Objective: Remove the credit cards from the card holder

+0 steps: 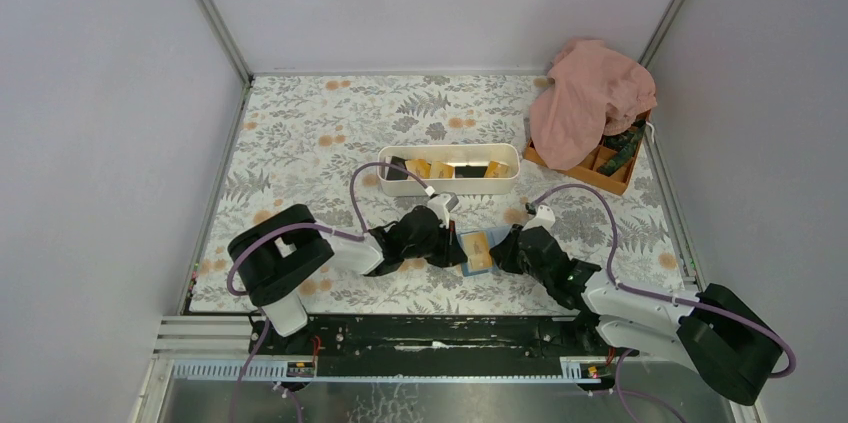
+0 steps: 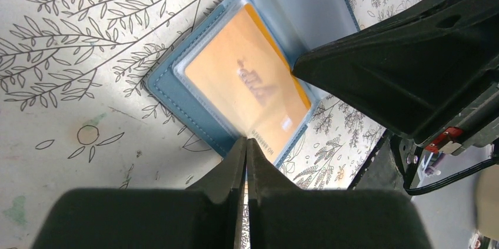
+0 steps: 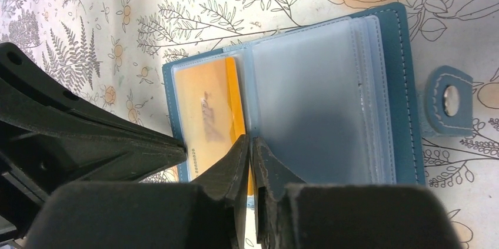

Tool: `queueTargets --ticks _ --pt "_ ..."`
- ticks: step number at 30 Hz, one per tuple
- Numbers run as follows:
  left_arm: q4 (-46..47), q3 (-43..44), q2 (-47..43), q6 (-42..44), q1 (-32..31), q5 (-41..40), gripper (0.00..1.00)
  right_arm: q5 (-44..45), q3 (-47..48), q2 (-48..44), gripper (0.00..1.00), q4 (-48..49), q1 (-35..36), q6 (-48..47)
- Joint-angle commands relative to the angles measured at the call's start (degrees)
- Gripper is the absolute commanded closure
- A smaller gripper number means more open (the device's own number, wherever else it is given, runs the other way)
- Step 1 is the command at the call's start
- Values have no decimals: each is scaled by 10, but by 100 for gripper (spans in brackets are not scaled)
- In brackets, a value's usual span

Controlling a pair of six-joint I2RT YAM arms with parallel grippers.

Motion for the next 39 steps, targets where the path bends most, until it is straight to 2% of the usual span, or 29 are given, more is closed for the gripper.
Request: queueTargets --ticks 1,13,23,27,33,39 --pt "16 -10 13 -3 -4 -6 95 19 -3 -6 88 -3 -1 -8" --pt "20 -13 28 2 -4 -12 96 14 -10 -15 89 -5 -1 -10" --pt "18 -9 38 7 -3 -15 96 21 -16 -73 87 -23 -2 -17" --pt "17 -8 41 9 -3 -14 97 20 -3 -74 82 -31 -4 -35" --pt "18 -13 37 10 -3 -15 97 -11 14 -49 66 -14 -22 -73" --pt "28 -16 46 8 -3 -13 97 -67 21 -11 62 22 -31 -89"
